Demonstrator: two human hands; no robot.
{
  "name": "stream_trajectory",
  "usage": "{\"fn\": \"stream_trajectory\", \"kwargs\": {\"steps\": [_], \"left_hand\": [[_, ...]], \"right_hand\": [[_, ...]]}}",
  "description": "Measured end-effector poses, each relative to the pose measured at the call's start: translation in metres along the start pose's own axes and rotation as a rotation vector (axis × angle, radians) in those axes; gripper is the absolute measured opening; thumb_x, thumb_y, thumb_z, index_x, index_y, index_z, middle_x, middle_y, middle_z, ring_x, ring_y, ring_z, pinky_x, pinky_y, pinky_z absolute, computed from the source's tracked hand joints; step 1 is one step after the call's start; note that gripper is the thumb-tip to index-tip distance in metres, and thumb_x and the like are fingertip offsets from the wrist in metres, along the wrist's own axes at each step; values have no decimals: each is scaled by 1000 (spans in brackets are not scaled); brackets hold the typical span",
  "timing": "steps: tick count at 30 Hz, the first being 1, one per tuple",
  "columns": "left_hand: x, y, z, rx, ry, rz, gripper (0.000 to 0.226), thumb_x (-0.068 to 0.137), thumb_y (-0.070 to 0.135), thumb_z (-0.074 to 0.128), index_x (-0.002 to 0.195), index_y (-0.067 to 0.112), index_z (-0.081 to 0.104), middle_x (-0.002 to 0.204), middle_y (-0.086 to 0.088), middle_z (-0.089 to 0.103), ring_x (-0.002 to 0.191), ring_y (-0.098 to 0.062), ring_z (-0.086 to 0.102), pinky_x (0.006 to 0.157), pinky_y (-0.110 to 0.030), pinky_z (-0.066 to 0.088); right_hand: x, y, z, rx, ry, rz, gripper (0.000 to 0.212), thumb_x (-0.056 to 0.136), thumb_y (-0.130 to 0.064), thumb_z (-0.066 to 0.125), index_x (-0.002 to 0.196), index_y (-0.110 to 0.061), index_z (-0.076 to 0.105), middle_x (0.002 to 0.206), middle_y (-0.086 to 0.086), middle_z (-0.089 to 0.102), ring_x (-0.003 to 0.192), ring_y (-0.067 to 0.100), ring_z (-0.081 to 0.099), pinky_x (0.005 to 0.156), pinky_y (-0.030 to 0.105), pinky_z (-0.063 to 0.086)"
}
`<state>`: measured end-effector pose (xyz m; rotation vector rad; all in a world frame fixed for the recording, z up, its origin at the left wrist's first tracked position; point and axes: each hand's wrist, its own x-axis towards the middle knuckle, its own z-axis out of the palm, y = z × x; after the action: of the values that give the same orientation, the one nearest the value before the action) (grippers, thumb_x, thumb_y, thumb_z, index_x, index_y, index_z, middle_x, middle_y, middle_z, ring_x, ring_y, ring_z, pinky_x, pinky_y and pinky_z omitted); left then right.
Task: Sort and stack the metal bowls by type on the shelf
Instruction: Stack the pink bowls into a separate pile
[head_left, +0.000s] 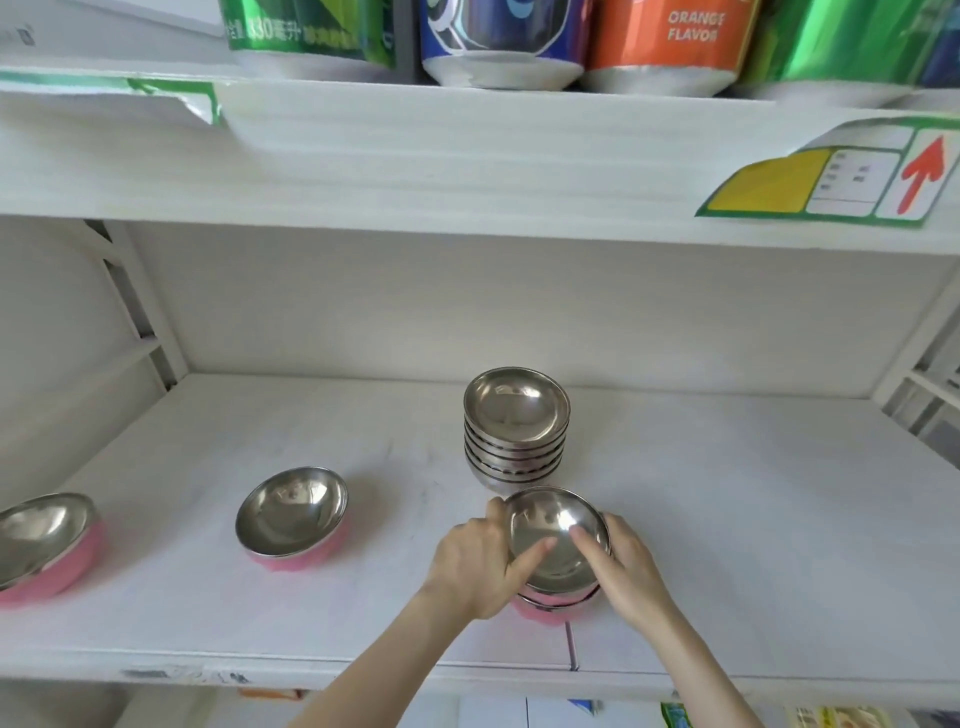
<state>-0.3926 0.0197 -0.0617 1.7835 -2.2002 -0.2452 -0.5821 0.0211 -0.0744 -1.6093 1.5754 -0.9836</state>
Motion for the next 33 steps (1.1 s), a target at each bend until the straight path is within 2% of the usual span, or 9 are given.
{"fn": "stream_trajectory", "kwargs": {"steps": [3, 7, 10, 14, 18, 22, 28, 31, 33], "left_hand": [[0, 1, 3, 74, 27, 26, 81, 82, 79, 20, 120, 11, 40, 82, -9, 68, 76, -32, 64, 61, -35, 45], [0, 0, 2, 149, 36, 42, 87, 80, 80, 14, 127, 10, 36, 82, -6, 69, 74, -31, 65, 58, -33, 43], [-1, -1, 2, 224, 38, 37, 92, 82, 78, 14, 141, 9, 26, 90, -5, 70, 80, -29, 66, 65, -34, 43], [-3, -4, -3, 330, 25, 35, 97, 81, 79, 11, 149, 9, 18, 115, -6, 61, 101, -26, 59, 80, -40, 44], [-7, -14, -11, 408, 63, 36, 96, 83, 77, 8, 150, 9, 16, 121, -7, 54, 105, -27, 52, 81, -40, 42], [-16, -29, -26, 460, 136, 42, 96, 81, 75, 1, 151, 11, 15, 122, -6, 53, 107, -27, 49, 83, -40, 38], [-37, -64, -61, 485, 224, 17, 86, 87, 71, 14, 147, 12, 32, 125, -6, 56, 109, -28, 53, 92, -44, 41], [-51, -87, -80, 484, 269, 18, 80, 87, 67, 27, 137, 9, 49, 114, -9, 64, 101, -30, 60, 85, -46, 48], [-60, -104, -93, 473, 252, 14, 78, 86, 66, 30, 134, 9, 53, 113, -10, 65, 99, -31, 61, 82, -45, 49]], "right_hand": [[-2, 5, 0, 1, -2, -10, 5, 92, -33, 58, 93, -35, 63, 98, -11, 68, 92, -7, 60, 73, 9, 43], [-4, 7, -2, -18, -35, 29, 11, 93, -40, 55, 97, -33, 63, 99, -10, 69, 98, 5, 63, 79, 21, 46], [-7, 8, -3, -47, -38, 66, 18, 92, -49, 51, 101, -37, 61, 105, -12, 67, 104, 9, 60, 87, 28, 46], [-9, -1, -5, -174, -27, 61, 43, 90, -54, 46, 122, -26, 56, 120, -5, 63, 119, 19, 54, 103, 45, 41], [-10, -12, -8, -374, 3, 50, 68, 92, -54, 45, 146, -15, 34, 149, 3, 44, 137, 23, 37, 111, 41, 31], [-13, -26, -12, -546, 88, -53, 70, 92, -53, 46, 148, -12, 30, 150, 6, 43, 137, 24, 37, 108, 39, 30], [-20, -60, -4, -691, 238, -206, 68, 90, -47, 54, 142, -4, 41, 143, 13, 50, 134, 29, 42, 113, 43, 30], [-24, -80, 13, -672, 305, -278, 64, 90, -44, 57, 136, -1, 47, 137, 17, 54, 129, 33, 46, 111, 48, 34], [-29, -96, 28, -650, 326, -302, 65, 89, -47, 50, 133, 0, 49, 134, 18, 57, 126, 35, 49, 108, 49, 36]]}}
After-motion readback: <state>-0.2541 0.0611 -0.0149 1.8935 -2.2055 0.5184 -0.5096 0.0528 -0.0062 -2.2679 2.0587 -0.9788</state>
